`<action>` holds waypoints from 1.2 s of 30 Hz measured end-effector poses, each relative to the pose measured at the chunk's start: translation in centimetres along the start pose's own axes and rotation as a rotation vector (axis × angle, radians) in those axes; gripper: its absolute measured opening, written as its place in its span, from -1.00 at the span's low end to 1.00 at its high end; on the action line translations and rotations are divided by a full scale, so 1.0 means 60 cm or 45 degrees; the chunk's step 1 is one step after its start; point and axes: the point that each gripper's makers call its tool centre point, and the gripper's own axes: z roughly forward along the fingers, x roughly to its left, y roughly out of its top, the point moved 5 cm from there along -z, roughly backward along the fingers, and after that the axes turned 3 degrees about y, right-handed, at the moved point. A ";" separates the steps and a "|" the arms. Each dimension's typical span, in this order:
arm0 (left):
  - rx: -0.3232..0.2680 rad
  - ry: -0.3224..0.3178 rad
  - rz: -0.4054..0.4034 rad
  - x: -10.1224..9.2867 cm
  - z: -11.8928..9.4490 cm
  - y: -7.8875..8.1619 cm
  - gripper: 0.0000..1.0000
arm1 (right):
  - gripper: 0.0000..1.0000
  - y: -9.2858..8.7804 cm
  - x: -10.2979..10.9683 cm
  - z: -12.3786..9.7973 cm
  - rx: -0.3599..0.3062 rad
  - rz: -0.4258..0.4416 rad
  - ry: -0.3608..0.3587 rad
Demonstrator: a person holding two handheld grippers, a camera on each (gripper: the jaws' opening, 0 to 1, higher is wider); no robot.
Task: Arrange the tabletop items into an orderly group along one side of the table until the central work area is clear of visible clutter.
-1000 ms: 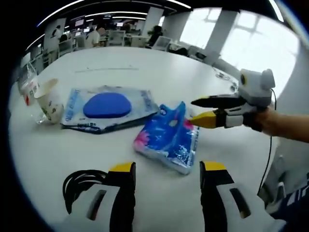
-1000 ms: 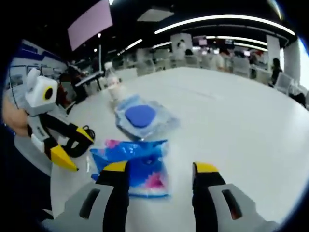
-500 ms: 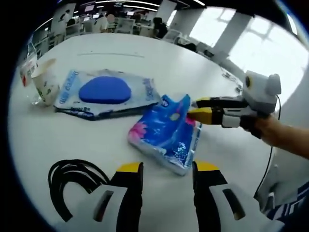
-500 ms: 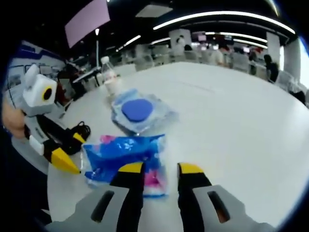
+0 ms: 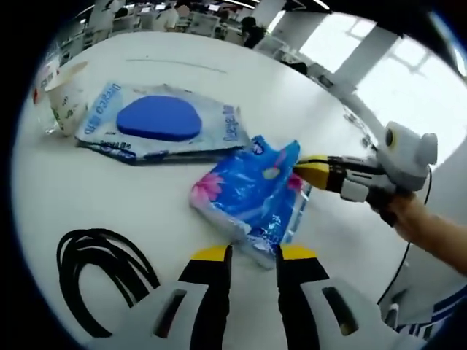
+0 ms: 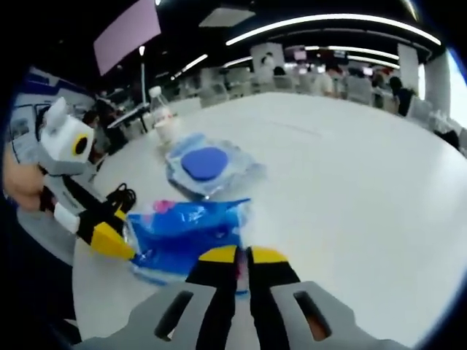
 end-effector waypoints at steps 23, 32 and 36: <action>-0.025 -0.041 0.218 -0.018 -0.016 0.008 -0.98 | -1.00 -0.018 0.016 -0.070 -0.128 0.160 -0.105; -0.054 -0.082 0.220 -0.026 -0.014 0.051 -0.99 | -1.00 0.005 0.015 -0.096 -0.222 0.186 -0.197; -0.054 -0.093 0.243 -0.033 -0.013 0.061 -0.99 | -1.00 0.009 0.016 -0.103 -0.240 0.198 -0.225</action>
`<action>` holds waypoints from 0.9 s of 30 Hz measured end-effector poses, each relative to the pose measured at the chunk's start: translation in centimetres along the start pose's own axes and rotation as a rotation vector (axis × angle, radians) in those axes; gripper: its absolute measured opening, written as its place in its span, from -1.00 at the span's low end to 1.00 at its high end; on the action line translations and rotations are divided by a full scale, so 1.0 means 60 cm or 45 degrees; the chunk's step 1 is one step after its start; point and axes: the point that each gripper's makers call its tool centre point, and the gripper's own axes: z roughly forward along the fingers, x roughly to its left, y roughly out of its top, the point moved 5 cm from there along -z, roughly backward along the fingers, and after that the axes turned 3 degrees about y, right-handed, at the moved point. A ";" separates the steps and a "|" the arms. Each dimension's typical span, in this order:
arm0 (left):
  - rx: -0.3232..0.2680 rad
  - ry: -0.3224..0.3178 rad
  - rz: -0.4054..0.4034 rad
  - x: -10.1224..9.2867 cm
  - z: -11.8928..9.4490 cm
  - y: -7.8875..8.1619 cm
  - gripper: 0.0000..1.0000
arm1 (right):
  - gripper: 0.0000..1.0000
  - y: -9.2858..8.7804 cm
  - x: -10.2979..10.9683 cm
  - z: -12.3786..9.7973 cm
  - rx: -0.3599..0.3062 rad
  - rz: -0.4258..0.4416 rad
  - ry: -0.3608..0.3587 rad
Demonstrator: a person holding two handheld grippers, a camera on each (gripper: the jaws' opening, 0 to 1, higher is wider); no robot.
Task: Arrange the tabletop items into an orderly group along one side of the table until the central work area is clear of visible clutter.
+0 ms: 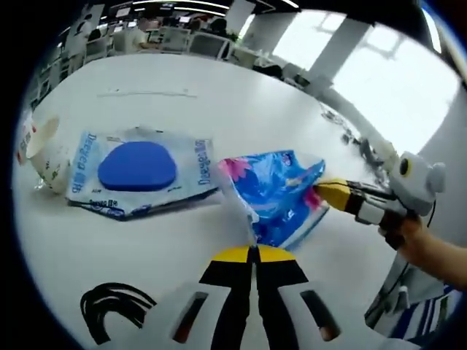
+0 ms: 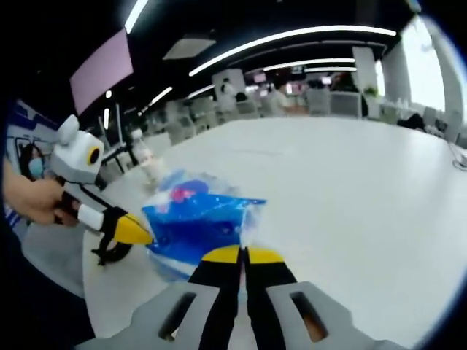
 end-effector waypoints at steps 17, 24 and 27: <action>-0.033 -0.006 -0.053 0.004 0.032 0.056 -1.00 | -1.00 0.024 -0.020 -0.007 -0.068 0.018 -0.136; -0.035 -0.033 -0.107 0.001 0.050 0.073 -1.00 | -1.00 0.031 -0.036 -0.009 -0.071 0.017 -0.177; -0.041 -0.044 -0.149 -0.002 0.064 0.082 -0.99 | -1.00 0.031 -0.047 -0.011 -0.075 0.030 -0.195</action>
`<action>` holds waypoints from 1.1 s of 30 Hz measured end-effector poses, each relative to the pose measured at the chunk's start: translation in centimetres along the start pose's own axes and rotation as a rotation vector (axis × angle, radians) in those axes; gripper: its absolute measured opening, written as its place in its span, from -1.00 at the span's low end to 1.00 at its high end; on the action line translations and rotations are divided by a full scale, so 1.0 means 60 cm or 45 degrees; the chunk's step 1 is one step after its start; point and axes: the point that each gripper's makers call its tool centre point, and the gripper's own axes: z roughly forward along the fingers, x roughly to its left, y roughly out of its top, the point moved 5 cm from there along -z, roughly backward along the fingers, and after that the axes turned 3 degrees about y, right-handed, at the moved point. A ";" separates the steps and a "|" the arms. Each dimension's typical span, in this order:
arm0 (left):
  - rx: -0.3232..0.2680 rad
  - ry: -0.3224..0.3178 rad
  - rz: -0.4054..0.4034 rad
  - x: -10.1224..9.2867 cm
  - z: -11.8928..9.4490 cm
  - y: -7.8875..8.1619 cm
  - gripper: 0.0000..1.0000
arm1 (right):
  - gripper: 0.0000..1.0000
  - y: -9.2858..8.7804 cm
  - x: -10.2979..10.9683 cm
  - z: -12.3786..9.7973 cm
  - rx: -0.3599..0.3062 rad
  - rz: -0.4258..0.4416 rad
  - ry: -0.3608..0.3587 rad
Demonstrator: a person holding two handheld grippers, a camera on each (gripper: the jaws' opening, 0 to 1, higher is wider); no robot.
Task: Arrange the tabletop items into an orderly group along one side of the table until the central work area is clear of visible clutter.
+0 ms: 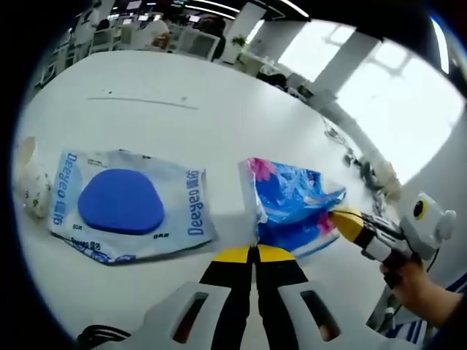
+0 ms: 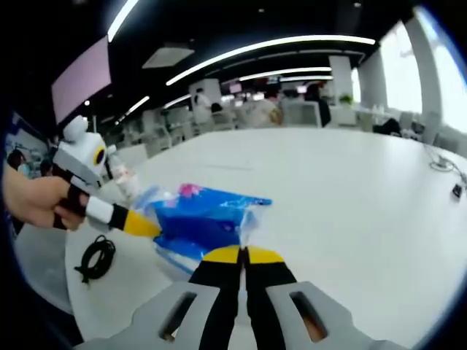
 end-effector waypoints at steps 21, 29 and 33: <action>0.026 0.046 -0.149 0.016 0.045 0.015 -0.99 | -1.00 -0.014 -0.033 0.049 0.046 -0.007 0.005; 0.062 0.071 -0.200 0.020 0.053 0.010 -0.99 | -1.00 -0.021 -0.037 0.058 0.056 -0.014 0.013; 0.070 0.083 -0.213 0.021 0.058 0.007 -0.99 | -1.00 -0.024 -0.038 0.059 0.050 -0.015 0.022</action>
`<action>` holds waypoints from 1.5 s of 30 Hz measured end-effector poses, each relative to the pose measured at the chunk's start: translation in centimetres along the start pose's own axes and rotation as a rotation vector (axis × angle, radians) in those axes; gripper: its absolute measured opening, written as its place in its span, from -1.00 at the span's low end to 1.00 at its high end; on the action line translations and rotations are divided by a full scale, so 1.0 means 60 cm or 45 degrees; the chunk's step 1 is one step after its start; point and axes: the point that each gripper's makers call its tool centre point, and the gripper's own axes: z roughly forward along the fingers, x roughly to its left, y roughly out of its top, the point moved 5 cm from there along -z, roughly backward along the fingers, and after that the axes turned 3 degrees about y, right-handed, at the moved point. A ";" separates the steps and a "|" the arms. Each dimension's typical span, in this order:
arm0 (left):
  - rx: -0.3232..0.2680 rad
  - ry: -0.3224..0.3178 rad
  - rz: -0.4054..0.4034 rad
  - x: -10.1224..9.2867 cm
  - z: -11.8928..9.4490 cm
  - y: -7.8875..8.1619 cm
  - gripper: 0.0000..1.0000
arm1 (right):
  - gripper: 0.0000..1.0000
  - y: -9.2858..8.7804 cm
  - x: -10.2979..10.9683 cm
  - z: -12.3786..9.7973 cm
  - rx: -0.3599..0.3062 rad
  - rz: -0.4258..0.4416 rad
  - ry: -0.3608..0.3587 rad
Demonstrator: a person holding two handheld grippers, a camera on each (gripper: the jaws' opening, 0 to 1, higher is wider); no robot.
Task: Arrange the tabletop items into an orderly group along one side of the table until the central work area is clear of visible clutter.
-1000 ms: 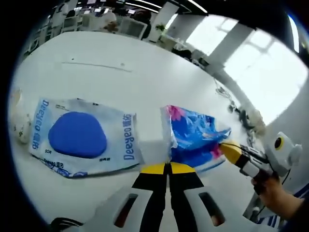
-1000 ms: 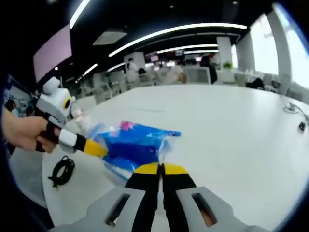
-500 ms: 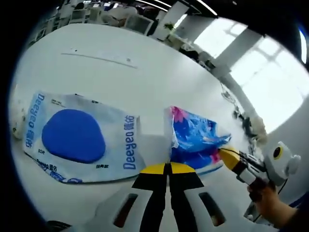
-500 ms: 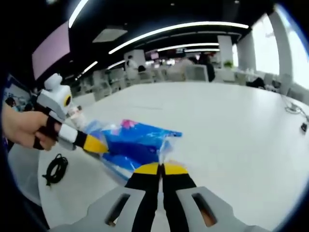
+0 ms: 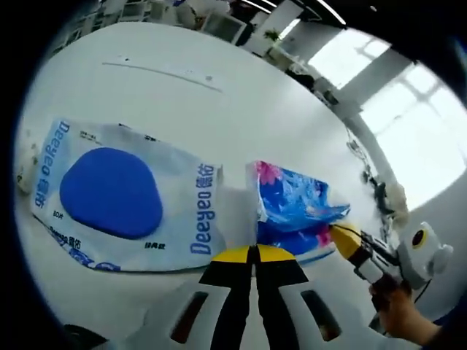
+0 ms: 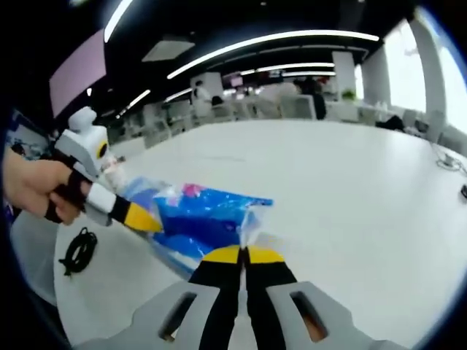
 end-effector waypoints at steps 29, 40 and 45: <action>-0.014 -0.006 -0.072 0.001 0.010 0.003 -0.98 | -1.00 -0.024 -0.008 0.017 0.057 0.031 -0.017; -0.024 -0.010 -0.086 0.003 0.014 0.002 -0.97 | -0.99 -0.031 -0.010 0.018 0.071 0.031 -0.027; -0.038 -0.010 -0.072 0.002 0.013 0.000 -0.97 | -0.96 -0.034 -0.011 0.018 0.081 0.014 -0.040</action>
